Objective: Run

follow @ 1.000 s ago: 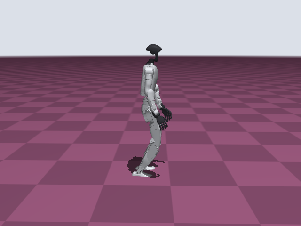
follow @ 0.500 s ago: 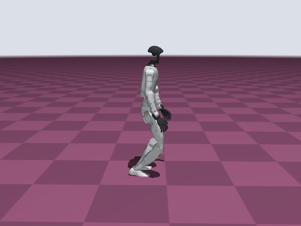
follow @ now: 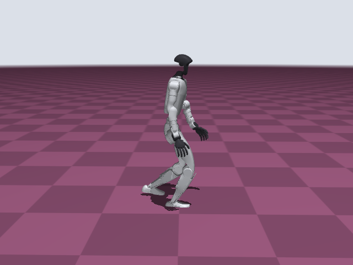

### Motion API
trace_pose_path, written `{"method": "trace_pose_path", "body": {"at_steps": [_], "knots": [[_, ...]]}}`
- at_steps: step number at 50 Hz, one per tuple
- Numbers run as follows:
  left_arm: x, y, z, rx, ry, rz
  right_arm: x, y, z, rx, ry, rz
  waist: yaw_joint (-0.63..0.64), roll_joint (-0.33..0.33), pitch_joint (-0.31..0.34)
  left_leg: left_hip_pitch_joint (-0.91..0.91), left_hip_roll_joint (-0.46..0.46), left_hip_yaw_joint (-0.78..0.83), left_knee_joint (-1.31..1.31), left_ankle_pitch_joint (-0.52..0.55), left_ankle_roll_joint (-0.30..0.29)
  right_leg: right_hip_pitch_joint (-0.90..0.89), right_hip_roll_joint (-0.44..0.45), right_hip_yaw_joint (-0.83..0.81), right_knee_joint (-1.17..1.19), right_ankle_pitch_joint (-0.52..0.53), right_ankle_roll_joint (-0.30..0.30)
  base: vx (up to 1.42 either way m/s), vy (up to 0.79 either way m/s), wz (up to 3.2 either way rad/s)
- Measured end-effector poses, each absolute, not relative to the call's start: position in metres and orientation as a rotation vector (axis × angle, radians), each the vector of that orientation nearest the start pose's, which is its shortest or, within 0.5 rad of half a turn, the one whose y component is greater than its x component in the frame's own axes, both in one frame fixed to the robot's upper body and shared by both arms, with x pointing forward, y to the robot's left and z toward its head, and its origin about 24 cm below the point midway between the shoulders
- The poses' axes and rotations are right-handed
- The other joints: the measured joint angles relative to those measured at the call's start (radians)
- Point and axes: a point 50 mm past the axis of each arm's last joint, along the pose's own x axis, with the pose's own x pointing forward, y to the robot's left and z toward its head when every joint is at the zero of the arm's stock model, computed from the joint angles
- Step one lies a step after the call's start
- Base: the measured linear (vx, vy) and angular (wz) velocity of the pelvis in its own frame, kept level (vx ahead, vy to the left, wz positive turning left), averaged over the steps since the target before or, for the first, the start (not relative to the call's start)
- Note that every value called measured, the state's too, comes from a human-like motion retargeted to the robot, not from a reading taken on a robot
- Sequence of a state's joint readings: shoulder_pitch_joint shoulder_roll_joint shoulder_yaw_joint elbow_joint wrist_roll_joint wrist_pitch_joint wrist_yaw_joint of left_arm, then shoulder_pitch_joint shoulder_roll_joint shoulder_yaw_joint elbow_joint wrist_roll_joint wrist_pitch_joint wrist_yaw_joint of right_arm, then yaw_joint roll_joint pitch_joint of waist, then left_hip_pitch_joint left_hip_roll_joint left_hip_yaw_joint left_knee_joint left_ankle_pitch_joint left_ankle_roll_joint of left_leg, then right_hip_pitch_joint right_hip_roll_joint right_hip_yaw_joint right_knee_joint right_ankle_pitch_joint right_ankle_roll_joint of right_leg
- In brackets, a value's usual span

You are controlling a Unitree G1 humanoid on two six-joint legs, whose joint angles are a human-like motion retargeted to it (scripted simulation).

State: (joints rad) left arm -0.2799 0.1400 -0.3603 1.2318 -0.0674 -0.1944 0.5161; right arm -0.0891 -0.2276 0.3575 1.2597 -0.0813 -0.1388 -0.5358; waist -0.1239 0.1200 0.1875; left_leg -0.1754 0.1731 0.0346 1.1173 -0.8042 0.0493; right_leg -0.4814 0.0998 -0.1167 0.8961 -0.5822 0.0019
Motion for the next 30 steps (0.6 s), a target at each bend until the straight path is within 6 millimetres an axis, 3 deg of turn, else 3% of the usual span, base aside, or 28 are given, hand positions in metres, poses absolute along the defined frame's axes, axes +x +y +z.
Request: {"method": "trace_pose_path", "body": {"at_steps": [3, 7, 13, 22, 27, 30], "knots": [[0.220, 0.180, -0.109, 0.486, 0.638, 0.260, 0.139, -0.233, -0.139, -0.784, 0.851, -0.232, 0.024, 0.048, 0.021, -0.059, 0.116, -0.008, 0.199, 0.063, 0.009, 0.085, 0.083, -0.024, -0.057, -0.007, -0.026, 0.30, -0.13, -0.23], [0.228, 0.180, -0.103, 0.482, 0.613, 0.272, 0.152, -0.242, -0.131, -0.845, 0.797, -0.235, 0.056, 0.058, 0.053, -0.138, 0.156, -0.025, 0.322, 0.052, 0.056, 0.228, 0.132, -0.017, -0.146, -0.022, -0.039, 0.33, -0.12, -0.12], [0.218, 0.188, -0.109, 0.499, 0.655, 0.317, 0.175, -0.248, -0.118, -0.893, 0.721, -0.241, 0.100, 0.001, 0.073, -0.273, 0.029, -0.002, 0.187, -0.018, 0.075, 0.366, 0.082, 0.021, -0.156, -0.107, -0.028, 0.41, -0.09, -0.06], [0.182, 0.209, -0.128, 0.538, 0.815, 0.389, 0.208, -0.244, -0.101, -0.927, 0.609, -0.218, 0.101, -0.095, 0.030, -0.418, -0.229, 0.023, -0.349, 0.145, 0.019, 0.445, -0.064, 0.033, -0.137, -0.200, -0.003, 0.48, -0.04, 0.16], [0.160, 0.220, -0.137, 0.544, 0.899, 0.417, 0.209, -0.237, -0.103, -0.940, 0.598, -0.171, 0.111, -0.126, 0.016, -0.447, -0.281, 0.037, -0.290, 0.205, 0.034, 0.473, -0.118, 0.026, -0.005, -0.225, 0.010, 0.51, 0.03, -0.04], [0.150, 0.228, -0.140, 0.537, 0.943, 0.417, 0.204, -0.231, -0.107, -0.935, 0.620, -0.124, 0.112, -0.177, 0.008, -0.418, -0.331, 0.074, -0.244, 0.225, 0.064, 0.477, -0.191, 0.036, 0.131, -0.166, 0.051, 0.56, 0.08, 0.00]]}}
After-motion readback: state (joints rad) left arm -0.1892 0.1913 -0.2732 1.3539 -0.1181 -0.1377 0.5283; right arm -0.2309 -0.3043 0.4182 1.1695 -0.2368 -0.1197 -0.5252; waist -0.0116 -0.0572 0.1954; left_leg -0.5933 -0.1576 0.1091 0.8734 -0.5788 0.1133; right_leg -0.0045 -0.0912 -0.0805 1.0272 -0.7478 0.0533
